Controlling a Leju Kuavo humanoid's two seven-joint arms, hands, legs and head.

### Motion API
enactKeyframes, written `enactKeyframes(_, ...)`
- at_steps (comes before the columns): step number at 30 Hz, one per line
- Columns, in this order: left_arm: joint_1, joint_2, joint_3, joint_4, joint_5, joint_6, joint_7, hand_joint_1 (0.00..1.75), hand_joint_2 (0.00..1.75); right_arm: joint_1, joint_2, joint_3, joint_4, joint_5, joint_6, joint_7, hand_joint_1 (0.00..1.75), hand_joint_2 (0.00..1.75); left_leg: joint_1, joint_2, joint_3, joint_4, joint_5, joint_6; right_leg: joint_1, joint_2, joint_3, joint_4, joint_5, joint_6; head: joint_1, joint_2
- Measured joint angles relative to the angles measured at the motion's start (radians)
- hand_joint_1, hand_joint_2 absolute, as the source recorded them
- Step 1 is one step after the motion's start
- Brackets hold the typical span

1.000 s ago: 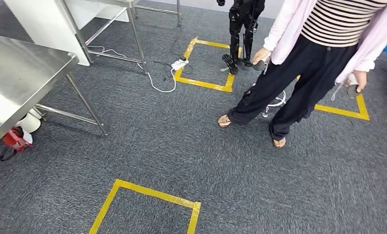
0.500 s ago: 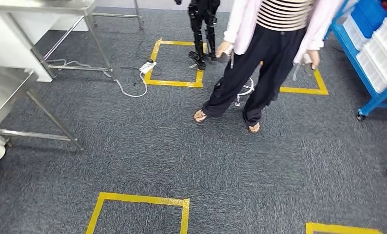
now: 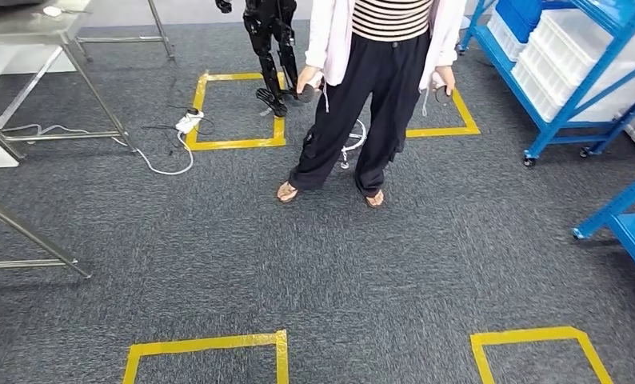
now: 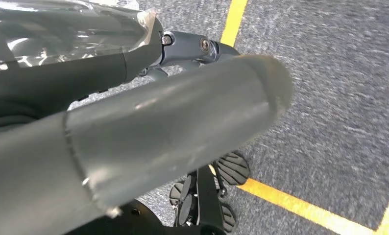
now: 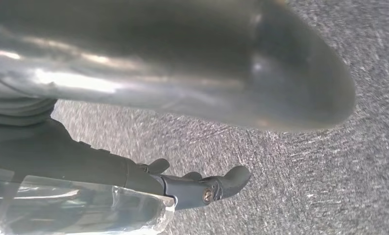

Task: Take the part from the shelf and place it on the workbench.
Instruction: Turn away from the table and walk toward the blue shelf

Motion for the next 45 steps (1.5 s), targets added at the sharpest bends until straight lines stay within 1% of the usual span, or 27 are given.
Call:
enactKeyframes(2, -0.001, -0.001, 0.003, 0.000, 0.006, 0.000, 0.001, 0.00, 0.00, -0.001, 0.000, -0.010, 0.000, -0.006, 0.003, -0.008, 0.00, 0.00, -0.005, 0.017, 0.001, -0.007, 0.003, 0.012, -0.001, 0.013, -0.013, 0.003, 0.004, 0.015, 0.000, 0.000)
enactKeyframes(4, -0.002, -0.002, 0.003, 0.000, 0.008, 0.000, 0.001, 0.00, 0.00, -0.002, 0.001, -0.019, 0.000, -0.010, 0.008, -0.010, 0.00, 0.00, -0.006, 0.039, 0.004, -0.017, 0.011, 0.028, -0.001, -0.019, -0.036, 0.038, -0.012, 0.019, 0.003, 0.000)
enactKeyframes(6, -0.001, -0.002, 0.004, 0.000, 0.005, 0.000, 0.002, 0.00, 0.00, -0.005, 0.002, -0.024, 0.000, -0.013, 0.012, -0.013, 0.00, 0.00, -0.008, 0.067, 0.004, -0.021, 0.014, 0.037, -0.001, -0.064, -0.094, 0.153, -0.064, 0.014, 0.007, 0.000)
enactKeyframes(8, 0.000, -0.001, 0.004, 0.000, 0.003, 0.000, 0.004, 0.00, 0.00, -0.007, 0.003, -0.028, 0.000, -0.017, 0.016, -0.019, 0.00, 0.00, -0.011, 0.095, 0.003, -0.021, 0.013, 0.039, -0.002, -0.077, -0.155, 0.279, -0.111, 0.015, 0.009, 0.000)
enactKeyframes(9, -0.001, -0.001, 0.004, 0.000, 0.002, -0.001, 0.004, 0.00, 0.00, -0.005, 0.003, -0.030, 0.000, -0.019, 0.019, -0.022, 0.00, 0.00, -0.012, 0.108, 0.002, -0.021, 0.012, 0.040, -0.003, -0.079, -0.163, 0.301, -0.115, 0.020, 0.009, 0.000)
enactKeyframes(10, -0.001, -0.001, 0.004, 0.000, 0.002, -0.002, 0.004, 0.00, 0.00, -0.004, 0.003, -0.032, 0.000, -0.021, 0.023, -0.025, 0.00, 0.00, -0.012, 0.119, 0.003, -0.021, 0.012, 0.039, -0.005, -0.083, -0.149, 0.279, -0.104, 0.028, 0.009, 0.000)
enactKeyframes(11, -0.002, -0.002, 0.004, 0.000, 0.002, -0.002, 0.003, 0.00, 0.00, -0.003, 0.003, -0.035, 0.000, -0.022, 0.026, -0.026, 0.00, 0.00, -0.012, 0.130, 0.004, -0.020, 0.011, 0.038, -0.007, -0.094, -0.115, 0.220, -0.082, 0.035, 0.010, 0.000)
enactKeyframes(13, -0.003, -0.002, 0.004, 0.000, 0.001, -0.003, 0.002, 0.00, 0.00, -0.006, 0.003, -0.038, 0.000, -0.023, 0.029, -0.028, 0.00, 0.00, -0.016, 0.149, 0.008, -0.019, 0.005, 0.029, -0.006, -0.140, -0.032, 0.073, -0.036, 0.042, 0.010, 0.000)
enactKeyframes(15, -0.004, -0.002, 0.004, 0.000, 0.001, -0.004, 0.001, 0.00, 0.00, -0.009, 0.003, -0.041, 0.000, -0.024, 0.030, -0.029, 0.00, 0.00, -0.021, 0.166, 0.013, -0.017, -0.002, 0.018, -0.002, -0.163, 0.003, 0.009, -0.017, 0.032, 0.009, 0.000)
enactKeyframes(17, -0.007, -0.003, 0.004, 0.000, 0.000, -0.006, 0.000, 0.00, 0.00, -0.009, 0.003, -0.045, 0.000, -0.027, 0.032, -0.034, 0.00, 0.00, -0.020, 0.181, 0.018, -0.018, -0.005, 0.008, 0.000, -0.142, -0.001, 0.007, -0.012, 0.017, 0.007, 0.000)
enactKeyframes(18, -0.009, -0.004, 0.004, 0.000, -0.001, -0.008, -0.001, 0.00, 0.00, -0.008, 0.003, -0.048, 0.000, -0.030, 0.034, -0.037, 0.00, 0.00, -0.016, 0.173, 0.018, -0.012, -0.013, 0.002, -0.003, -0.132, -0.001, 0.005, -0.010, 0.011, 0.006, 0.000)
enactKeyframes(20, -0.010, -0.004, 0.003, 0.000, -0.005, -0.012, -0.003, 0.00, 0.00, -0.009, 0.003, -0.052, 0.000, -0.037, 0.040, -0.046, 0.00, 0.00, -0.011, 0.129, -0.006, 0.048, -0.057, -0.008, -0.010, -0.111, 0.002, 0.002, -0.005, -0.004, 0.004, 0.000)
enactKeyframes(22, -0.007, -0.004, 0.003, 0.000, -0.008, -0.014, -0.005, 0.00, 0.00, -0.011, 0.004, -0.055, 0.000, -0.041, 0.044, -0.051, 0.00, 0.00, -0.009, 0.086, -0.066, 0.177, -0.125, -0.009, -0.006, -0.090, 0.001, 0.002, -0.003, -0.014, 0.001, 0.000)
enactKeyframes(24, -0.005, -0.004, 0.003, 0.000, -0.009, -0.014, -0.006, 0.00, 0.00, -0.011, 0.004, -0.057, 0.000, -0.044, 0.046, -0.056, 0.00, 0.00, -0.009, 0.076, -0.115, 0.267, -0.147, -0.007, -0.002, -0.066, 0.000, 0.003, -0.002, -0.018, 0.001, 0.000)
enactKeyframes(25, -0.005, -0.004, 0.003, 0.000, -0.010, -0.015, -0.006, 0.00, 0.00, -0.011, 0.004, -0.060, 0.000, -0.047, 0.045, -0.059, 0.00, 0.00, -0.009, 0.074, -0.117, 0.262, -0.128, -0.005, 0.000, -0.054, 0.000, 0.003, -0.001, -0.018, 0.002, 0.000)
enactKeyframes(26, -0.005, -0.004, 0.003, 0.000, -0.010, -0.015, -0.006, 0.00, 0.00, -0.011, 0.003, -0.063, 0.000, -0.050, 0.045, -0.061, 0.00, 0.00, -0.009, 0.070, -0.100, 0.218, -0.092, -0.002, 0.000, -0.041, 0.002, 0.004, -0.001, -0.018, 0.002, 0.000)
enactKeyframes(28, -0.005, -0.003, 0.003, 0.000, -0.011, -0.016, -0.006, 0.00, 0.00, -0.013, 0.004, -0.070, 0.000, -0.057, 0.043, -0.064, 0.00, 0.00, -0.007, 0.031, -0.042, 0.085, -0.021, 0.004, 0.003, -0.017, 0.002, 0.007, -0.001, -0.016, 0.001, 0.000)
enactKeyframes(30, -0.006, -0.002, 0.003, 0.000, -0.013, -0.018, -0.007, 0.00, 0.00, -0.016, 0.004, -0.076, 0.000, -0.063, 0.042, -0.066, 0.00, 0.00, -0.007, -0.002, -0.010, 0.009, 0.004, 0.009, 0.005, 0.001, -0.004, 0.010, 0.001, -0.009, 0.002, 0.000)
enactKeyframes(32, -0.007, -0.001, 0.002, 0.000, -0.015, -0.019, -0.008, 0.00, 0.00, -0.017, 0.003, -0.081, 0.000, -0.067, 0.042, -0.067, 0.00, 0.00, -0.014, 0.008, -0.007, -0.003, 0.006, 0.016, 0.004, 0.019, -0.015, 0.007, 0.006, 0.005, 0.002, 0.000)
enactKeyframes(34, -0.008, -0.002, 0.002, 0.000, -0.016, -0.021, -0.009, 0.00, 0.00, -0.017, 0.002, -0.086, 0.000, -0.068, 0.041, -0.067, 0.00, 0.00, -0.015, 0.031, -0.002, -0.017, 0.016, 0.031, 0.004, -0.001, -0.030, 0.024, -0.001, 0.013, 0.003, 0.000)
enactKeyframes(36, -0.008, -0.002, 0.002, 0.000, -0.018, -0.023, -0.010, 0.00, 0.00, -0.019, 0.001, -0.090, 0.000, -0.069, 0.041, -0.067, 0.00, 0.00, -0.014, 0.058, 0.000, -0.027, 0.023, 0.043, 0.003, -0.052, -0.074, 0.109, -0.046, 0.010, 0.006, 0.000)
enactKeyframes(38, -0.007, -0.001, 0.002, 0.000, -0.018, -0.023, -0.011, 0.00, 0.00, -0.019, 0.002, -0.094, 0.000, -0.069, 0.040, -0.067, 0.00, 0.00, -0.016, 0.087, -0.003, -0.027, 0.023, 0.046, 0.001, -0.075, -0.138, 0.241, -0.101, 0.009, 0.008, 0.000)
enactKeyframes(39, -0.007, -0.001, 0.002, 0.000, -0.018, -0.023, -0.011, 0.00, 0.00, -0.018, 0.001, -0.095, 0.000, -0.069, 0.040, -0.067, 0.00, 0.00, -0.017, 0.100, -0.004, -0.027, 0.023, 0.046, -0.001, -0.078, -0.156, 0.282, -0.114, 0.013, 0.008, 0.000)
enactKeyframes(40, -0.007, -0.001, 0.002, 0.000, -0.018, -0.023, -0.011, 0.00, 0.00, -0.016, 0.001, -0.096, 0.000, -0.070, 0.040, -0.067, 0.00, 0.00, -0.018, 0.113, -0.004, -0.027, 0.022, 0.045, -0.003, -0.081, -0.153, 0.285, -0.111, 0.021, 0.008, 0.000)
enactKeyframes(42, -0.007, -0.001, 0.002, 0.000, -0.018, -0.024, -0.011, 0.00, 0.00, -0.015, 0.001, -0.097, 0.000, -0.070, 0.040, -0.067, 0.00, 0.00, -0.018, 0.135, -0.002, -0.026, 0.019, 0.041, -0.008, -0.103, -0.087, 0.174, -0.068, 0.038, 0.009, 0.000)
enactKeyframes(43, -0.007, -0.001, 0.002, 0.000, -0.018, -0.024, -0.011, 0.00, 0.00, -0.016, 0.000, -0.097, 0.000, -0.069, 0.040, -0.067, 0.00, 0.00, -0.019, 0.145, 0.000, -0.025, 0.017, 0.037, -0.009, -0.127, -0.045, 0.102, -0.046, 0.042, 0.009, 0.000)
enactKeyframes(45, -0.008, -0.001, 0.002, 0.000, -0.018, -0.024, -0.011, 0.00, 0.00, -0.020, 0.000, -0.097, 0.000, -0.068, 0.041, -0.068, 0.00, 0.00, -0.023, 0.162, 0.006, -0.023, 0.010, 0.024, -0.004, -0.160, 0.004, 0.013, -0.020, 0.035, 0.007, 0.000)
